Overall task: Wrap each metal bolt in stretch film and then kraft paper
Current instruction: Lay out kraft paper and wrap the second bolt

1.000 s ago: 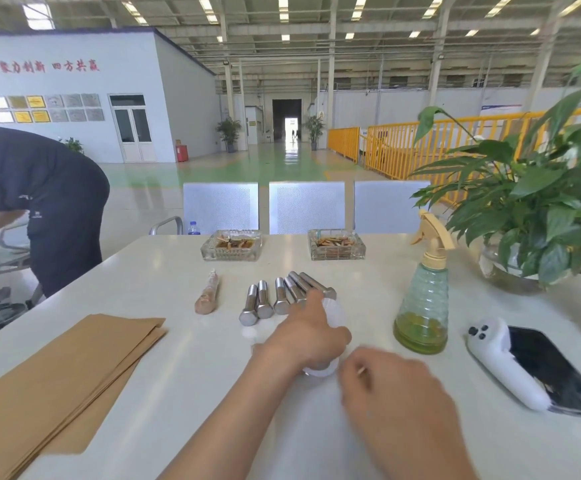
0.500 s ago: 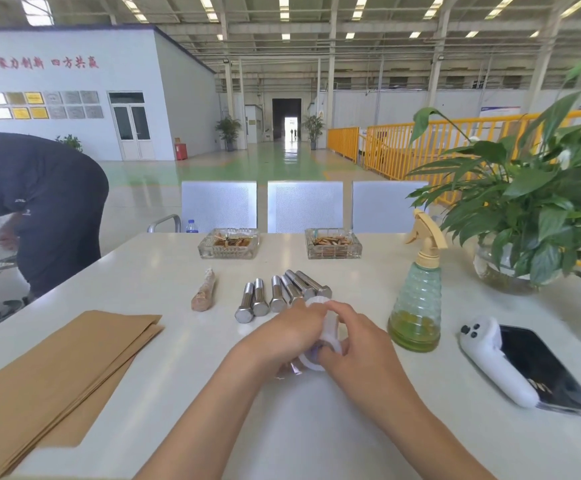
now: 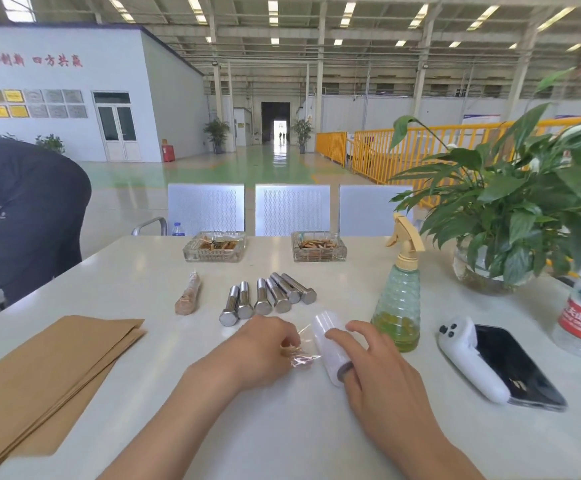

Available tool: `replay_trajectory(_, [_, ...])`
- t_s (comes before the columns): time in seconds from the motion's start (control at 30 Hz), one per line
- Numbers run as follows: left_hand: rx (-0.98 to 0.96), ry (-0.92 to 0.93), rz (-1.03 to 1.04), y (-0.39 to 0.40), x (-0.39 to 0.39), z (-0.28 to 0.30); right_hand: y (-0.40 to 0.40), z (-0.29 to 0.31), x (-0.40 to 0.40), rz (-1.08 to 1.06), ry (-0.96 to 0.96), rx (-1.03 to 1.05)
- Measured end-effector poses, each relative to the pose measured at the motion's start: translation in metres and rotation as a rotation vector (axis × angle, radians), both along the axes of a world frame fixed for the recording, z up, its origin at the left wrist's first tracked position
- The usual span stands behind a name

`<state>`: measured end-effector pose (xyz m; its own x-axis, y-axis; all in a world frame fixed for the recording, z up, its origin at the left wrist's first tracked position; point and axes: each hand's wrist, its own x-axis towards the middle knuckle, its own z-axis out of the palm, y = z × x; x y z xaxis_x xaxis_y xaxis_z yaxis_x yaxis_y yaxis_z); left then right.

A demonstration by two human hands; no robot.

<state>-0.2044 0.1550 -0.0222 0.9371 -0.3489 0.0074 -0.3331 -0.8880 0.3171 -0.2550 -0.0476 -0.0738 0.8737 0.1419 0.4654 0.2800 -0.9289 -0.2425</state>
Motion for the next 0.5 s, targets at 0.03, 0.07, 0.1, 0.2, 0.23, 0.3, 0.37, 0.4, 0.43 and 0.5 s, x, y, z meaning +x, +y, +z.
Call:
replay_trajectory(0.03, [0.005,0.005,-0.005,0.006,0.001,0.004,-0.002,-0.001,0.001,-0.011,0.007,0.01])
replay_trajectory(0.07, [0.002,0.0,-0.001,0.013,0.001,0.007,-0.003,-0.001,0.001,-0.018,0.017,0.019])
replay_trajectory(0.1, [-0.001,-0.008,-0.004,0.021,0.001,0.009,-0.004,-0.001,0.001,-0.022,0.032,0.025])
replay_trajectory(0.2, [0.01,0.007,-0.091,0.042,-0.001,0.007,-0.003,-0.004,0.0,-0.006,0.073,0.031])
replay_trajectory(0.23, [-0.045,0.039,-0.107,0.048,-0.002,0.004,-0.003,-0.004,-0.001,0.0,0.084,0.029])
replay_trajectory(0.3, [-0.226,0.101,-0.09,0.057,-0.004,-0.004,-0.002,-0.003,-0.001,0.001,0.108,0.016])
replay_trajectory(0.37, [-0.332,0.089,-0.047,0.061,-0.003,-0.011,-0.001,-0.001,-0.002,-0.012,0.125,-0.006])
replay_trajectory(0.4, [-0.351,0.065,-0.038,0.062,-0.003,-0.015,0.0,0.001,-0.002,-0.019,0.131,-0.022])
replay_trajectory(0.43, [-0.331,0.032,-0.045,0.061,-0.003,-0.02,0.002,0.003,-0.002,-0.025,0.135,-0.039])
replay_trajectory(0.5, [-0.171,-0.066,-0.09,0.057,-0.005,-0.026,0.005,0.004,-0.002,-0.038,0.134,-0.073])
